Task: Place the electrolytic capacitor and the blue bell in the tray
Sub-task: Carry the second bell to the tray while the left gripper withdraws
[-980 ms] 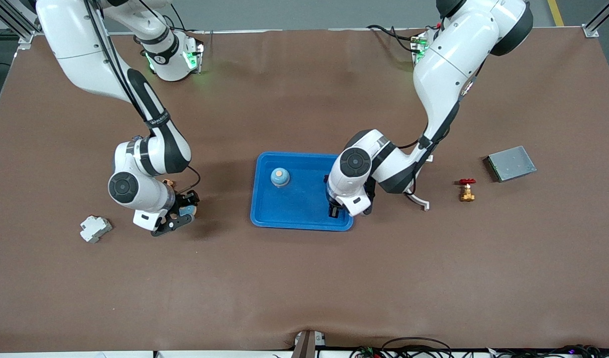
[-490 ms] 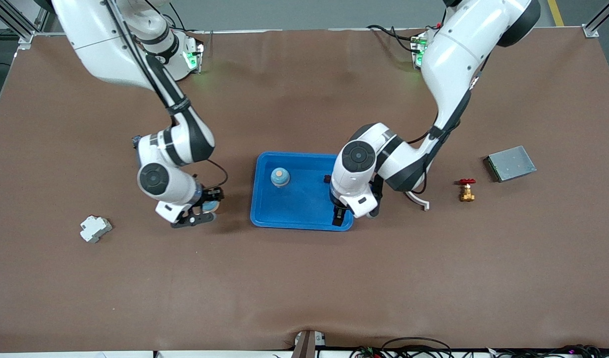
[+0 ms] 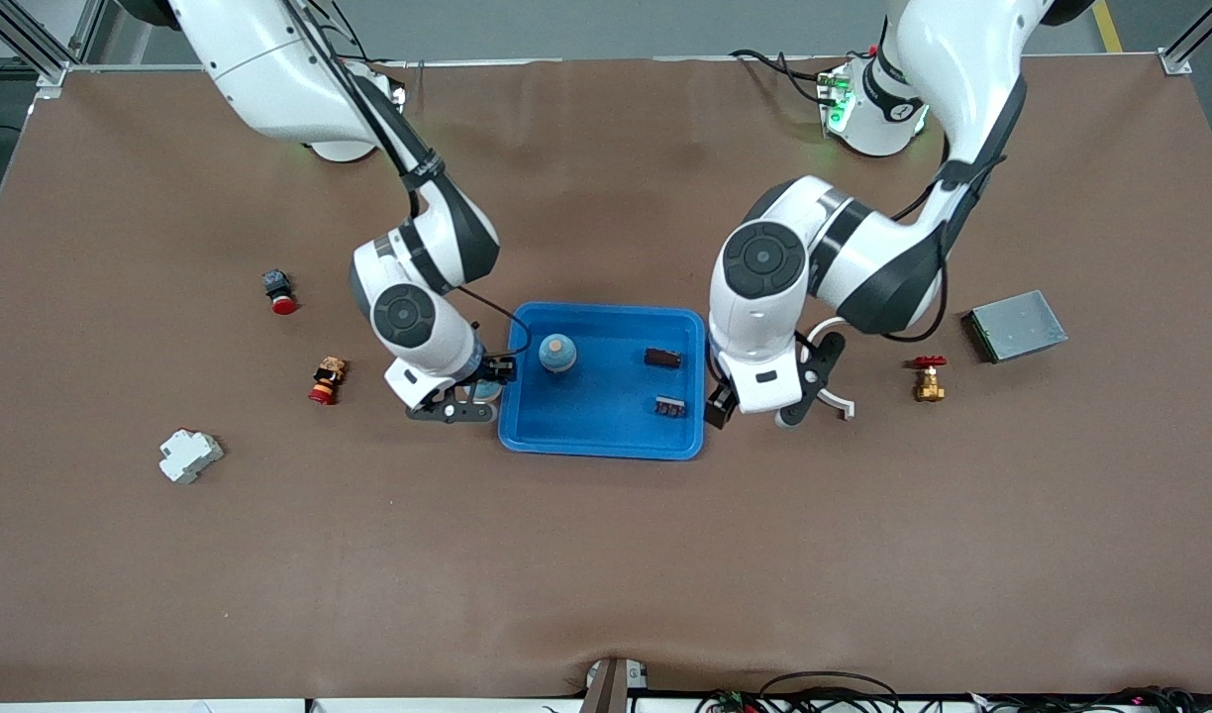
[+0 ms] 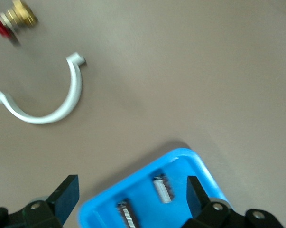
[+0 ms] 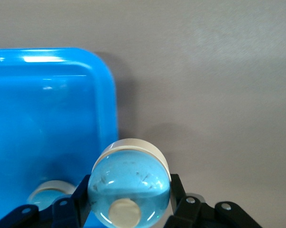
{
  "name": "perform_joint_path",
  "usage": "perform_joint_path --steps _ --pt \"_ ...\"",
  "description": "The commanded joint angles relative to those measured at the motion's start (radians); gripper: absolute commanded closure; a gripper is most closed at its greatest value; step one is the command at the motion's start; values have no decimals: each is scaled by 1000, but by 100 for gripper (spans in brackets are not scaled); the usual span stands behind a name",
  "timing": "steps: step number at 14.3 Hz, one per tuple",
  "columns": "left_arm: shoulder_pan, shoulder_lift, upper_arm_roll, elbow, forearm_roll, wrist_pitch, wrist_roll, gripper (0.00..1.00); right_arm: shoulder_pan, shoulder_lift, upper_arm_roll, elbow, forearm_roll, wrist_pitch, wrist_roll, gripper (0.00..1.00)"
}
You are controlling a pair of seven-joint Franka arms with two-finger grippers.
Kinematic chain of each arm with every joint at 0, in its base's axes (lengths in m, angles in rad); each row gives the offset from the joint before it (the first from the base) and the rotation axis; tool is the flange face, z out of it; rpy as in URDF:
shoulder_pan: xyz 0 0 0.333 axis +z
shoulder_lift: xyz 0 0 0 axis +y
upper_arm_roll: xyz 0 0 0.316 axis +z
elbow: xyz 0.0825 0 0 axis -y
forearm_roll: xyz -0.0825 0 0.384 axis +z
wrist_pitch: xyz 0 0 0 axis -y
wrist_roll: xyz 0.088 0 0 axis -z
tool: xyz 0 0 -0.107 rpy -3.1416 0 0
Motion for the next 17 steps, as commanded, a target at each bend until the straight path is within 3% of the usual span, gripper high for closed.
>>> perform_joint_path --steps 1,5,12,14,17 --pt "52 -87 -7 -25 8 -71 183 0 32 15 -4 43 3 -6 114 84" --pt "127 -169 -7 -24 -33 -147 446 0 62 64 -5 112 3 -9 235 84" --pt "242 -298 -3 -24 -85 -208 762 0 71 122 -5 211 4 -15 262 84" --pt "285 -310 -3 -21 -105 -208 771 0 76 141 -5 233 4 -15 266 84" --pt "318 -313 0 -8 -108 -208 953 0 88 165 -5 247 12 -18 262 84"
